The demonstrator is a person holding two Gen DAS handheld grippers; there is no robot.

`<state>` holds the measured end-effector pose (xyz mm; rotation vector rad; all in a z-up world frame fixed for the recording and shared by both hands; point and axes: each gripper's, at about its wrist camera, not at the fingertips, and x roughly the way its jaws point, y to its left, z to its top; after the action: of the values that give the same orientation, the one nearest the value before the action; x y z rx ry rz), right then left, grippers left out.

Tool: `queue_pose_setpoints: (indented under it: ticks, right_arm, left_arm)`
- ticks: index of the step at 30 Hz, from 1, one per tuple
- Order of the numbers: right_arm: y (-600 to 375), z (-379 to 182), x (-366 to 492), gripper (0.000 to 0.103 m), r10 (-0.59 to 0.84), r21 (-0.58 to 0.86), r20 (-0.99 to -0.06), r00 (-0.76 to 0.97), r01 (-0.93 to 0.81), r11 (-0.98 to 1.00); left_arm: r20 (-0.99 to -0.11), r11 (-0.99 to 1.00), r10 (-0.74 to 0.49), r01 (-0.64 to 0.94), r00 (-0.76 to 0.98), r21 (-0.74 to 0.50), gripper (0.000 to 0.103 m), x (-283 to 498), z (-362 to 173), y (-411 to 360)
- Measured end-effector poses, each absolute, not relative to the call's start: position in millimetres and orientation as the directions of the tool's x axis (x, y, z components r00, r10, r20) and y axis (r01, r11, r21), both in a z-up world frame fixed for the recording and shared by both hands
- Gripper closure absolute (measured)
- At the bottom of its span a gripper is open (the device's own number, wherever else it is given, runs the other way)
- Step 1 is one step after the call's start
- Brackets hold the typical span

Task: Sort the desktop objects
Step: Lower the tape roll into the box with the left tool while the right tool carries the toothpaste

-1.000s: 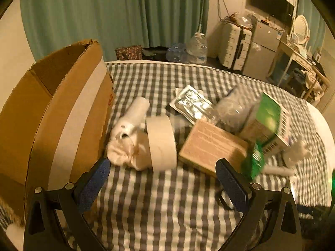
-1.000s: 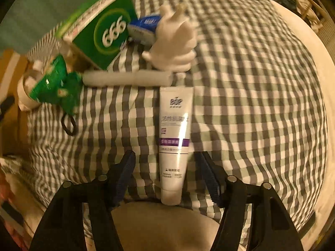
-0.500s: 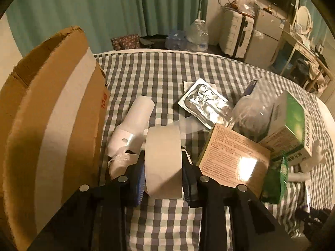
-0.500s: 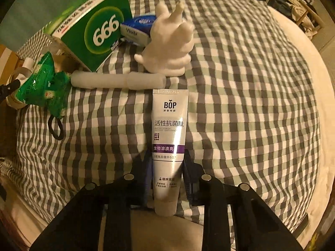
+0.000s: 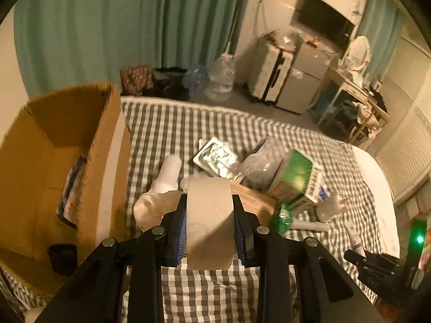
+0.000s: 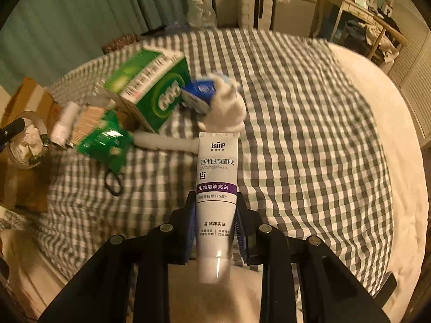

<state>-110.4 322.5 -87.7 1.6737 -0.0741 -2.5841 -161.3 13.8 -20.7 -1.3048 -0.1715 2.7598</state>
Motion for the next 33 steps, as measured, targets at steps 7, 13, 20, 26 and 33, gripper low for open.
queue_pose_setpoints:
  ticks: [7, 13, 20, 26, 33]
  right_arm:
    - [305.2, -53.8, -104.6, 0.077, -0.097, 0.082, -0.875, -0.473, 0.053, -0.995]
    - [299.4, -38.2, -98.0, 0.077, -0.11, 0.086, -0.856, -0.505, 0.07, -0.994]
    - [306.1, -39.8, -95.9, 0.077, -0.118, 0.104, -0.857, -0.501, 0.056, -0.993]
    - [310.5, -27.3, -90.3, 0.077, -0.115, 0.104, -0.845, -0.522, 0.05, -0.993]
    - [296.1, 6.1, -74.5, 0.077, -0.159, 0.128, -0.812, -0.561, 0.094, -0.987]
  left_arm:
    - [-0.726, -0.994, 0.108, -0.086, -0.68, -0.068, 0.073, -142.9, 8.3, 21.9]
    - [-0.742, -0.987, 0.151, -0.142, -0.653, -0.075, 0.073, -133.0, 4.5, 27.4]
    - [-0.735, -0.982, 0.174, -0.176, -0.655, -0.075, 0.073, -131.1, 14.8, 41.6]
    - [-0.74, -0.979, 0.188, -0.183, -0.646, -0.089, 0.073, -126.8, 18.2, 47.0]
    - [-0.719, -0.983, 0.151, -0.182, -0.678, -0.035, 0.073, -103.1, 38.3, 45.8]
